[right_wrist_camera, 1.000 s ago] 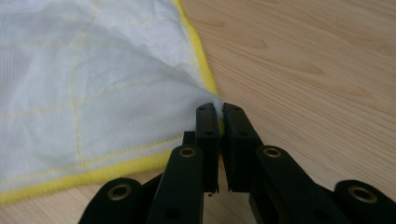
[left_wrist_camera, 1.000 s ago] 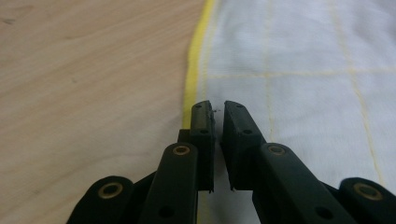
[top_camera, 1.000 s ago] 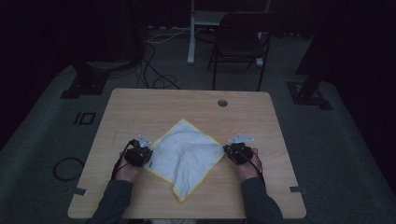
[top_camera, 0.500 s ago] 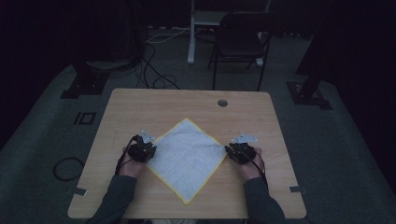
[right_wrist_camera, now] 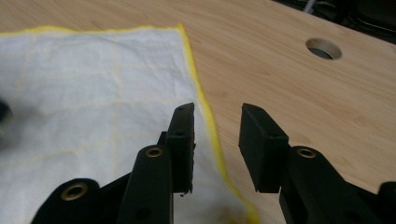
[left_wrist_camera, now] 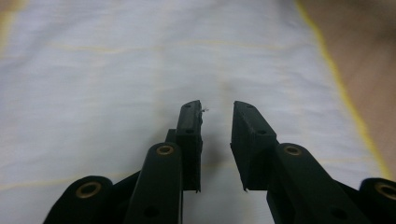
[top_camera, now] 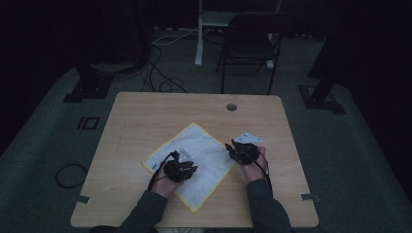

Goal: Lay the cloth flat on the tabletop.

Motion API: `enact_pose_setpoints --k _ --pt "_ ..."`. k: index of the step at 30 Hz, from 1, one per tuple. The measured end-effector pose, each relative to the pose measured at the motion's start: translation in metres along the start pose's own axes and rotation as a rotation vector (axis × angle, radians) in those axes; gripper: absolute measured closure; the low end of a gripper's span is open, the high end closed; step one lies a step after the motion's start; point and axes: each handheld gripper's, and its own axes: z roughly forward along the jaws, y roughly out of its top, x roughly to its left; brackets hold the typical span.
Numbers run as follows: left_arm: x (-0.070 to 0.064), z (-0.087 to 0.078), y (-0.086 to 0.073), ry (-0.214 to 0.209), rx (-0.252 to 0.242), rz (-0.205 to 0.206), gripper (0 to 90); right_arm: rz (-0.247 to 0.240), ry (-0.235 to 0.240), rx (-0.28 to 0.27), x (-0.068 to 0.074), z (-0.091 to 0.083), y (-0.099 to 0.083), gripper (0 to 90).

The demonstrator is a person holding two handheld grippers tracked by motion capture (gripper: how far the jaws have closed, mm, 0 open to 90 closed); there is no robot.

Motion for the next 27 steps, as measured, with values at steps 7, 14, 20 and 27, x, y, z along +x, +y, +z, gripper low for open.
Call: enact_pose_setpoints --k 7,14,20,27 --pt "-0.017 0.013 -0.004 -0.036 0.021 0.021 73.2 -0.039 0.053 0.03 0.01 0.025 0.004 76.9" --pt "-0.017 0.012 -0.006 -0.04 0.018 0.022 72.5 -0.045 0.081 0.111 0.018 0.052 -0.003 79.7" --pt "-0.016 0.008 -0.009 -0.05 0.025 0.021 72.8 -0.04 0.073 0.163 0.015 0.06 -0.009 82.8" --pt "-0.013 0.004 -0.015 -0.047 0.022 0.028 74.3 -0.007 0.06 0.171 0.009 0.047 -0.021 86.0"
